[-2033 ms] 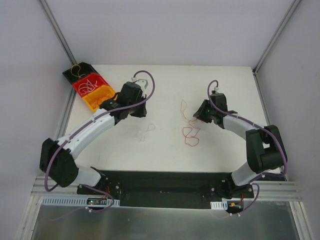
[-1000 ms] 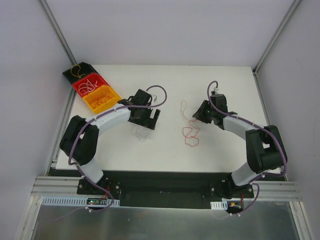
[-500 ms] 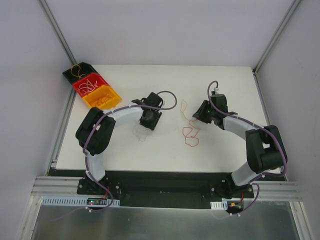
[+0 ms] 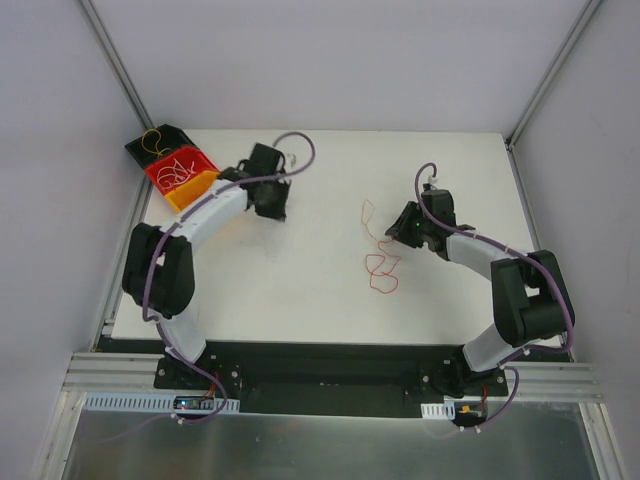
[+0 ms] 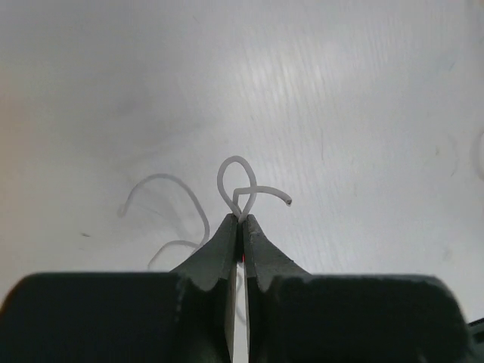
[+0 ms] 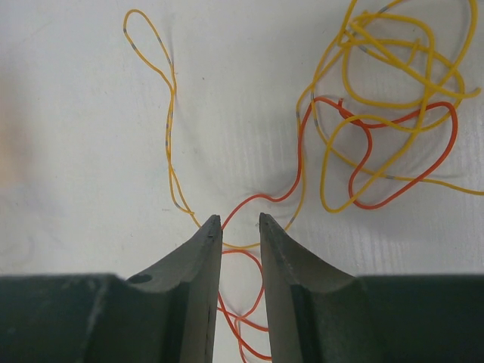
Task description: Untangle the cables
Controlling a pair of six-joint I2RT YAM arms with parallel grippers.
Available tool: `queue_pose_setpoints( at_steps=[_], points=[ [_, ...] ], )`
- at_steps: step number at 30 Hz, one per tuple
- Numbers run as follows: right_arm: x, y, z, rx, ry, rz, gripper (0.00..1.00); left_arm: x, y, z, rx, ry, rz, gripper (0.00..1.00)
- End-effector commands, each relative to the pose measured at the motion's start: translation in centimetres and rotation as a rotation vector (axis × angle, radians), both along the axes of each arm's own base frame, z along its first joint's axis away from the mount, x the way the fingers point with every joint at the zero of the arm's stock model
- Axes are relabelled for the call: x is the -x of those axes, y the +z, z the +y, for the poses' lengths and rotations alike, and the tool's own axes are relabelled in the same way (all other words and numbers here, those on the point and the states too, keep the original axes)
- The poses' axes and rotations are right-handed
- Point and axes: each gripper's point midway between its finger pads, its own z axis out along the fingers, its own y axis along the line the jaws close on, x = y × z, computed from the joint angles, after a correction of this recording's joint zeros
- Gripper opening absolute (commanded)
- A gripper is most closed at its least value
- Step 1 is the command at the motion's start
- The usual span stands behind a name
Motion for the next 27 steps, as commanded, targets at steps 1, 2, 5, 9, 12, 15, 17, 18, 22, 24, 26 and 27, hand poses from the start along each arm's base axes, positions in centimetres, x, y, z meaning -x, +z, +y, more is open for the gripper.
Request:
queue_pose_setpoints(
  at_steps=[1,2,5,9,12,15,17,18,22,24,26,27],
  points=[
    [-0.7,1.9,0.2,-0.024,0.004,-0.065,0.30,-5.2,11.5,3.3,0.221,0.076,-0.227,0.00],
    [-0.7,1.9,0.1,-0.023,0.003,-0.066,0.30,-6.2,12.6,4.5,0.228,0.107,-0.257,0.00],
    [-0.7,2.0,0.2,-0.025,0.006,-0.068,0.30,-9.5,16.7,7.7,0.234,0.156,-0.379,0.00],
    [-0.7,1.9,0.2,-0.023,0.005,-0.065,0.30,-13.4,20.1,13.2,0.241,0.265,-0.474,0.00],
    [-0.7,1.8,0.3,-0.025,0.007,-0.063,0.30,-15.6,21.4,16.7,0.248,0.350,-0.515,0.00],
    [-0.8,1.9,0.3,-0.027,0.006,-0.065,0.30,-17.6,21.5,19.9,0.281,0.436,-0.517,0.00],
    [-0.8,1.8,0.3,-0.028,0.007,-0.062,0.30,-18.8,21.5,21.5,0.319,0.501,-0.510,0.00],
    [-0.8,1.7,0.3,-0.026,0.008,-0.060,0.30,-19.4,21.3,22.3,0.338,0.525,-0.505,0.00],
    [-0.9,1.7,0.4,-0.027,0.009,-0.052,0.30,-21.7,20.3,24.9,0.382,0.619,-0.499,0.00],
    [-1.0,1.6,0.4,-0.028,0.011,-0.046,0.30,-22.7,19.6,26.3,0.392,0.692,-0.505,0.00],
    [-1.0,1.6,0.5,-0.028,0.012,-0.044,0.30,-23.6,18.5,27.7,0.412,0.757,-0.512,0.00],
    [-1.0,1.5,0.5,-0.028,0.012,-0.041,0.30,-24.0,17.9,28.2,0.426,0.778,-0.519,0.00]
  ],
)
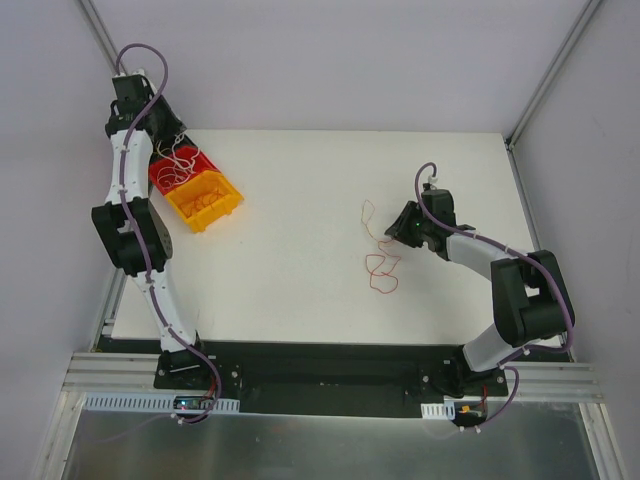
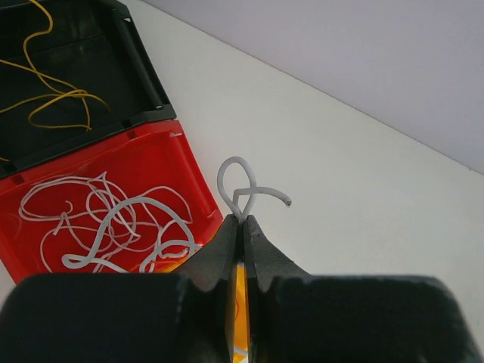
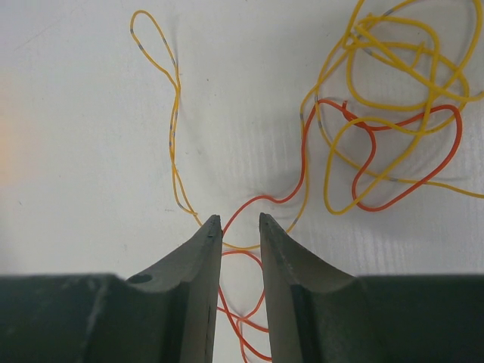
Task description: Untangle the cables
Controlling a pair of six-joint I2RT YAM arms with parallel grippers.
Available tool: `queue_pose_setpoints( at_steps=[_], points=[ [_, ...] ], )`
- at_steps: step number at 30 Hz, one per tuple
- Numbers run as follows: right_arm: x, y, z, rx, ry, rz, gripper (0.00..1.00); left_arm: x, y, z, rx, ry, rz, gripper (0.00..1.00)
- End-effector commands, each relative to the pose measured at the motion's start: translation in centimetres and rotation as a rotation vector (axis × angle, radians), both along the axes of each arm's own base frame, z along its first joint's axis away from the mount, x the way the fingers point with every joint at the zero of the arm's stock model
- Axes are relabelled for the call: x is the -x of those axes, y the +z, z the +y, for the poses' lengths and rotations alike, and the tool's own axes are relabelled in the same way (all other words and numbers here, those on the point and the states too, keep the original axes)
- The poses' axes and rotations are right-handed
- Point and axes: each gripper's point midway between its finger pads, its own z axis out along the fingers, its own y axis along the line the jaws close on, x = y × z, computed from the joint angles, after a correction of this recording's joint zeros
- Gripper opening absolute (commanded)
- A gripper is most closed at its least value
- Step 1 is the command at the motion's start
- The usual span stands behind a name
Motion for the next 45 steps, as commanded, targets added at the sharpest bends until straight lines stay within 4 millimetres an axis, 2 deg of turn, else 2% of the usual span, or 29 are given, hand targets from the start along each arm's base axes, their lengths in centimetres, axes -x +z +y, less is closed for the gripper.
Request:
queue_pose_setpoints(
  at_steps=[1,8,14,17,19,23,28,32,35,39,41,45],
  points=[
    [-1.0,1.5,0.4,-0.024,0.010,-0.038,0.30,-2.5,1.8,1.9,0.090,0.114,-0.130,0.00],
    [-1.2,1.3,0.6,-0.025,0.015,-0.025,0.30,-5.1,0.0,4.8,0.113,0.241,-0.220,0.00],
    [-1.2,1.2,0.6,-0.025,0.015,-0.019,0.30,-5.4,-3.0,6.5,0.113,0.347,-0.224,0.00],
    [-1.2,1.2,0.7,-0.026,0.017,-0.017,0.30,-4.6,-5.5,7.5,0.108,0.426,-0.212,0.00],
    [-1.2,1.2,0.7,-0.025,0.016,-0.019,0.30,-4.3,-5.9,7.9,0.117,0.462,-0.244,0.00],
    [-1.2,1.2,0.8,-0.026,0.019,-0.017,0.30,-3.4,-8.3,8.4,0.153,0.539,-0.216,0.00],
    [-1.2,1.2,0.7,-0.025,0.018,-0.018,0.30,-2.3,-11.3,7.9,0.218,0.586,-0.148,0.00],
    [-1.2,1.1,0.8,-0.027,0.020,-0.016,0.30,-1.9,-12.4,7.8,0.230,0.601,-0.113,0.00],
    [-1.2,1.2,0.8,-0.027,0.020,-0.018,0.30,-1.2,-12.6,7.9,0.237,0.631,-0.087,0.00],
    [-1.2,1.2,0.8,-0.031,0.024,-0.018,0.30,-0.5,-10.3,8.0,0.220,0.632,-0.119,0.02],
    [-1.1,1.2,0.8,-0.030,0.024,-0.017,0.30,0.1,-8.7,7.7,0.223,0.622,-0.137,0.10],
    [-1.1,1.3,0.8,-0.031,0.021,-0.024,0.30,1.5,-5.0,6.8,0.240,0.592,-0.177,0.43]
  ],
)
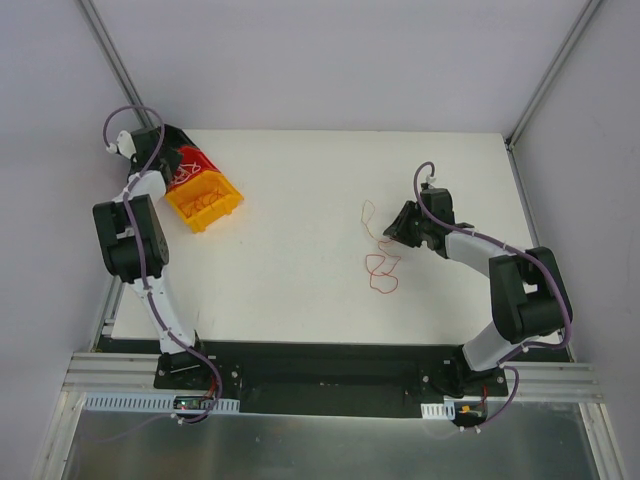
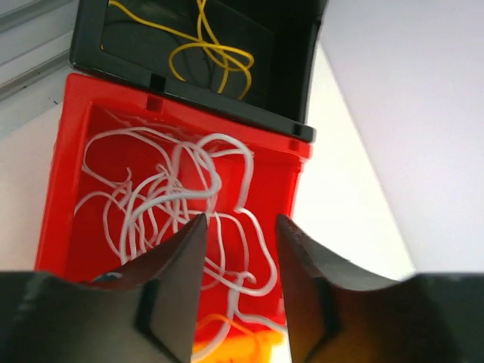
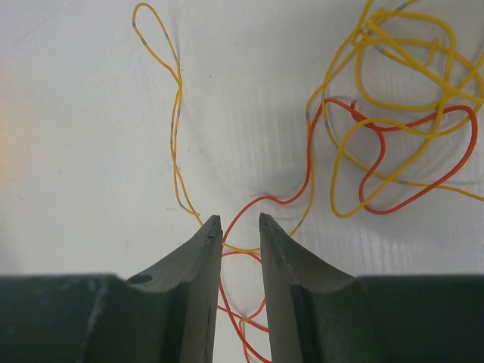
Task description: Untangle the cables
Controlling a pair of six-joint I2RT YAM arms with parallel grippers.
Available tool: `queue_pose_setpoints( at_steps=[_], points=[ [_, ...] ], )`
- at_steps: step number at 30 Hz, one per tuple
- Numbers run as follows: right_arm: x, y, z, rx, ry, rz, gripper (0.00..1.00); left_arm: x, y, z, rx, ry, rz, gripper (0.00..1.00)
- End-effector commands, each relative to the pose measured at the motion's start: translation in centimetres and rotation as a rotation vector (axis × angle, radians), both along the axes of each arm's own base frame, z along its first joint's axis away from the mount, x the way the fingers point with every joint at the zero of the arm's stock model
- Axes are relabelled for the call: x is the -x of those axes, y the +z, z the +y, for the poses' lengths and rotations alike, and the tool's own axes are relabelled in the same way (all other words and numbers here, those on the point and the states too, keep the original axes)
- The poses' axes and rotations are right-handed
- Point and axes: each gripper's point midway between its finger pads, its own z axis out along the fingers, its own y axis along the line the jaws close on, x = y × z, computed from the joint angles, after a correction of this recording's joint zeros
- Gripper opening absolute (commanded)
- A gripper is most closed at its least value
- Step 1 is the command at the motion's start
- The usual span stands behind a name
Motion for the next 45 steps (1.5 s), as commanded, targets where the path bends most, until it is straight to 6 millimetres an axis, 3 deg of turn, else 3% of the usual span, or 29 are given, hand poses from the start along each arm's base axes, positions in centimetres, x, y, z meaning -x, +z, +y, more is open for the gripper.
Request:
queue_pose_setpoints(
  at_steps=[1,8,11,13,16,20,23,26,27,30,35,39,45],
  points=[
    [-1.1,1.6,0.4,-0.021,0.005,-0.049,0.30,1.5,9.6,-0.4,-0.029,-0.008,-0.155,0.48],
    [-0.8,2.1,0.3,-0.020,0.002,-0.076,0.30,5.8,17.0,-2.7,-0.061,-0.086,-0.235,0.60],
    [-0.6,2.2,0.1,-0.016,-0.001,-0.084,0.30,8.4,17.9,-6.5,-0.013,-0.206,-0.263,0.61],
    [-0.3,2.4,0.1,-0.009,-0.002,-0.096,0.30,10.2,18.2,-10.7,-0.010,-0.338,-0.274,0.68],
    [0.2,2.8,0.2,-0.011,0.012,-0.118,0.35,13.6,15.9,-18.1,-0.052,-0.557,-0.238,0.70],
    [1.5,2.9,0.5,-0.026,0.038,-0.105,0.43,19.0,12.7,-29.5,-0.103,-0.896,-0.235,0.71],
    [2.8,2.5,0.2,-0.024,0.043,-0.078,0.46,22.9,9.2,-36.1,-0.071,-1.100,-0.189,0.72],
    [4.1,2.5,-0.3,-0.016,0.043,-0.079,0.55,25.3,6.9,-41.7,-0.031,-1.250,-0.173,0.82],
    [4.7,2.1,-0.5,-0.008,0.042,-0.064,0.57,25.2,5.6,-42.8,-0.019,-1.266,-0.135,0.90],
    [5.8,1.5,-0.4,-0.009,0.071,-0.022,0.59,23.9,3.5,-45.1,0.087,-1.231,-0.052,0.91],
    [6.7,0.5,1.0,-0.049,0.169,0.052,0.55,20.8,1.2,-49.6,0.267,-1.194,0.031,0.86],
    [7.2,-0.4,1.3,-0.053,0.194,0.108,0.50,18.8,0.8,-53.4,0.432,-1.194,0.063,0.79],
    [7.2,-0.7,1.6,-0.068,0.213,0.128,0.47,18.5,-2.3,-56.4,0.559,-1.136,0.174,0.79]
  ],
)
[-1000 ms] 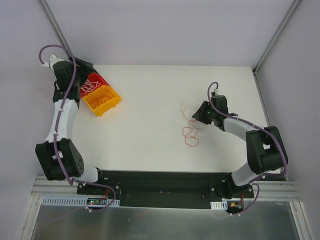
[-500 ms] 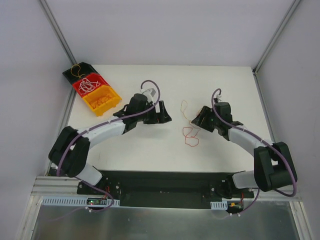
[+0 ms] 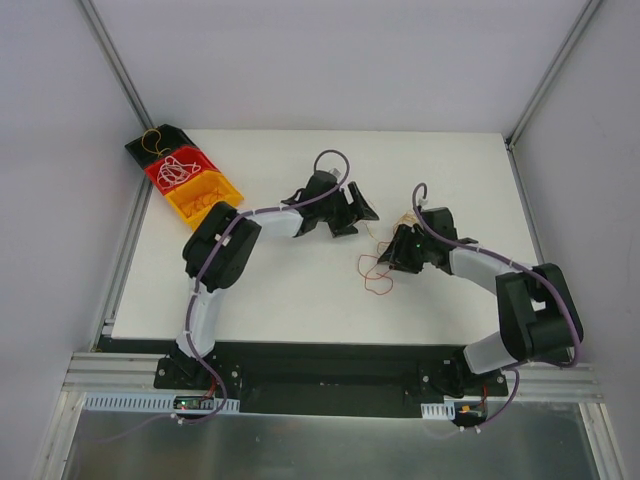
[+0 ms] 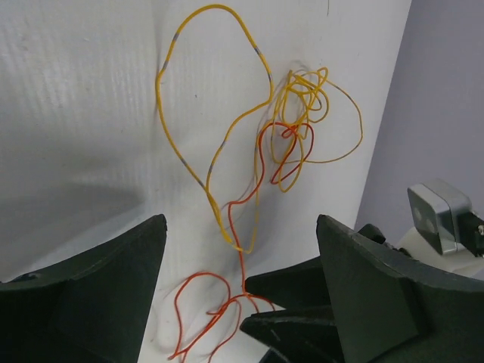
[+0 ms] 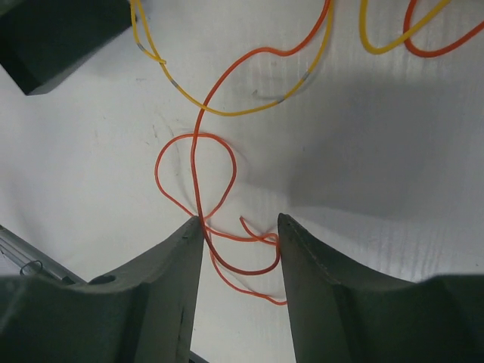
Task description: Untangle the cables
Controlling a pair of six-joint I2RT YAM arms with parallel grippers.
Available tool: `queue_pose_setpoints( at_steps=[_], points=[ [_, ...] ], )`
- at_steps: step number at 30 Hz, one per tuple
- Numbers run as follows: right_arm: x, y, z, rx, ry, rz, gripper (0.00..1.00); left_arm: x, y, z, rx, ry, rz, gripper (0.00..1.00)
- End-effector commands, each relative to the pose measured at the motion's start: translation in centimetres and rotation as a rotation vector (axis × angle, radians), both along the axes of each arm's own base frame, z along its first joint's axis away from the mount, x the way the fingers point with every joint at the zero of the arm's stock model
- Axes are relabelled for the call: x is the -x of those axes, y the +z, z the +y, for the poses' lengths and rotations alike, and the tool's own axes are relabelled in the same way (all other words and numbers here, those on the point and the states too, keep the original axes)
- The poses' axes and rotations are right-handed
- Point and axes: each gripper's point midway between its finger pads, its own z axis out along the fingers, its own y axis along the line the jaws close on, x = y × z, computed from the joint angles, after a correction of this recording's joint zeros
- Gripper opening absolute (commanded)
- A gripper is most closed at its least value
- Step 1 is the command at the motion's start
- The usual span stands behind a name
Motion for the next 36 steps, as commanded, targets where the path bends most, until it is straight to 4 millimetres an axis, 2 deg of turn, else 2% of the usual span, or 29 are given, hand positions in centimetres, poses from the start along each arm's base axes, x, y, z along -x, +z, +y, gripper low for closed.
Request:
queue_pose_setpoints(
  at_steps=[1,2,4,5,6,8,11,14,16,18,21,25,26,27,29,31,33,36],
  points=[
    [-0.7,1.2,0.9,-0.031,0.044,-0.017,0.47,0.5,0.3,-3.0,0.102,0.016,0.120,0.77],
    [-0.7,1.1,0.9,-0.030,0.045,-0.015,0.46,0.5,-0.3,-3.2,0.102,0.031,0.145,0.75],
    [-0.7,1.0,0.9,-0.030,0.047,-0.007,0.45,0.7,-1.4,-3.5,0.122,0.056,0.185,0.64],
    [-0.8,1.0,0.9,-0.030,0.047,-0.005,0.43,0.6,-1.4,-3.7,0.139,0.060,0.182,0.56],
    [-0.8,0.8,0.9,-0.027,0.044,0.002,0.42,0.4,-1.4,-3.8,0.145,0.060,0.173,0.43],
    [-0.8,0.8,1.0,-0.026,0.049,0.012,0.39,-0.6,0.1,-3.8,0.144,0.050,0.101,0.21],
    [-0.8,0.5,0.7,-0.010,0.036,0.029,0.29,-2.3,5.3,-2.9,0.065,0.019,-0.128,0.00],
    [-0.9,0.0,0.2,0.018,0.004,0.054,0.15,-2.2,11.6,-1.9,-0.016,-0.031,-0.367,0.00],
    [-1.1,-0.1,-0.1,0.028,-0.012,0.063,0.07,-1.1,15.5,-0.9,-0.027,-0.057,-0.474,0.00],
    [-1.3,-0.1,-0.3,0.038,-0.031,0.064,0.01,0.6,18.1,-0.3,-0.035,-0.093,-0.542,0.00],
    [-1.4,-0.1,-1.2,0.057,-0.077,0.058,0.01,3.1,22.0,0.6,-0.045,-0.141,-0.650,0.00],
    [-1.3,0.2,-3.0,0.088,-0.168,0.037,0.01,5.5,26.4,1.7,-0.061,-0.173,-0.776,0.00],
    [-1.1,0.2,-3.3,0.090,-0.182,0.035,0.02,6.0,27.8,2.0,-0.052,-0.175,-0.803,0.00],
    [-1.1,0.6,-3.5,0.092,-0.183,0.015,0.07,6.4,28.7,2.2,-0.044,-0.177,-0.820,0.00],
    [-0.7,1.6,-3.4,0.104,-0.138,-0.034,0.31,6.9,30.8,2.4,-0.021,-0.175,-0.861,0.00],
    [0.0,2.8,-3.9,0.170,-0.082,-0.094,0.48,7.4,31.6,2.9,-0.028,-0.177,-0.865,0.00],
    [0.6,5.3,-3.8,0.219,-0.014,-0.210,0.56,7.8,32.8,3.3,-0.022,-0.167,-0.882,0.00],
    [1.7,11.0,-1.4,0.167,0.135,-0.517,0.70,8.2,34.2,4.0,-0.025,-0.153,-0.899,0.00]
  ],
)
